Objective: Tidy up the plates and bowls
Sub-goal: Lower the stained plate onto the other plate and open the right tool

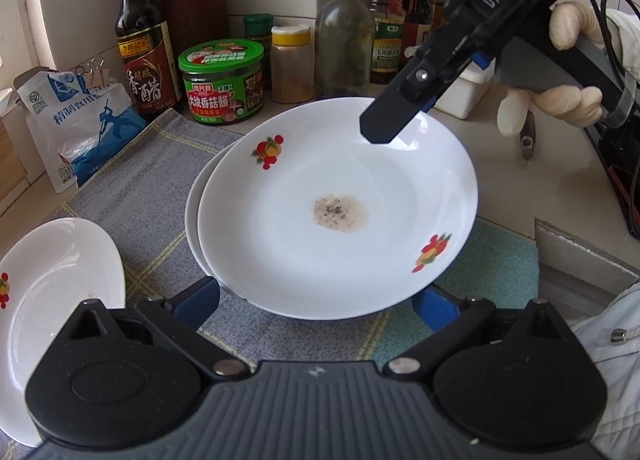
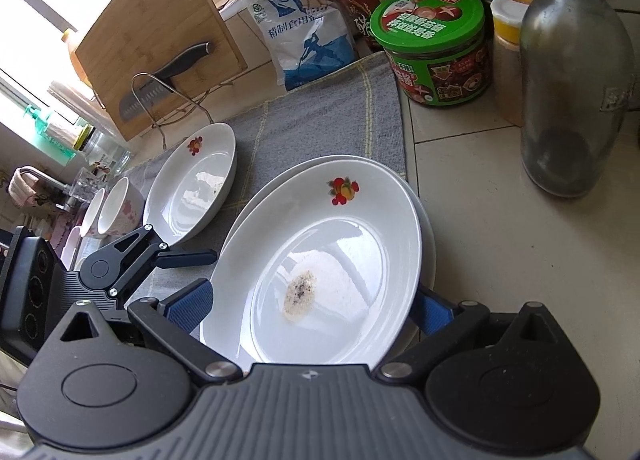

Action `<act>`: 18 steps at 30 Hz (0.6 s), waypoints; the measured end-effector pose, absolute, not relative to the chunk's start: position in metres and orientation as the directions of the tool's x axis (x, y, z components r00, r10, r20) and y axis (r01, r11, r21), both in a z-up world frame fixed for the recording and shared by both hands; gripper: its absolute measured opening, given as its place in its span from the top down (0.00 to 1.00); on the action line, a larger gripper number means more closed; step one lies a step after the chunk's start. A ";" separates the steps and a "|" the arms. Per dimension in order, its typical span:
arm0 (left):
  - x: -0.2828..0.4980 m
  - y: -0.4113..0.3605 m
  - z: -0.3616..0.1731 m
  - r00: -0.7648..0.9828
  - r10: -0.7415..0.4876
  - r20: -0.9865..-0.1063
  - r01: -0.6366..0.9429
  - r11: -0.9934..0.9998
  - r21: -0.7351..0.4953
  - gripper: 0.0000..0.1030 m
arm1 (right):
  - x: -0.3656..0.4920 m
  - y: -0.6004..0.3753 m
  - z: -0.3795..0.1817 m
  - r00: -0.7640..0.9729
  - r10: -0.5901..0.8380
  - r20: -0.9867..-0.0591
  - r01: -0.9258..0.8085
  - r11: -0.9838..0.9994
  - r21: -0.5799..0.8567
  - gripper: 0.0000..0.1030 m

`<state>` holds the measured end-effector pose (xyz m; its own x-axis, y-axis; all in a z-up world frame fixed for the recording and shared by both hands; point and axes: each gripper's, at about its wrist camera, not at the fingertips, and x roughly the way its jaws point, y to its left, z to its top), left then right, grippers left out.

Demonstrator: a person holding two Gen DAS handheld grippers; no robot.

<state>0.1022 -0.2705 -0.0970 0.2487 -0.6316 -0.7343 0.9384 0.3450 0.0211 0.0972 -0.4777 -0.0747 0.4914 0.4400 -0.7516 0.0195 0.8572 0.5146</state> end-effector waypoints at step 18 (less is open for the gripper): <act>0.092 -0.268 -0.096 0.274 -0.662 -0.697 0.927 0.375 0.007 0.02 | 0.089 -0.464 -0.075 0.511 0.346 -0.787 0.058 0.899 0.433 0.00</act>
<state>0.0918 -0.2680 -0.0961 0.2736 -0.6624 -0.6974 0.9268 0.3754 0.0071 0.0894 -0.4638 -0.0750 0.5112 0.3461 -0.7867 0.0578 0.8994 0.4332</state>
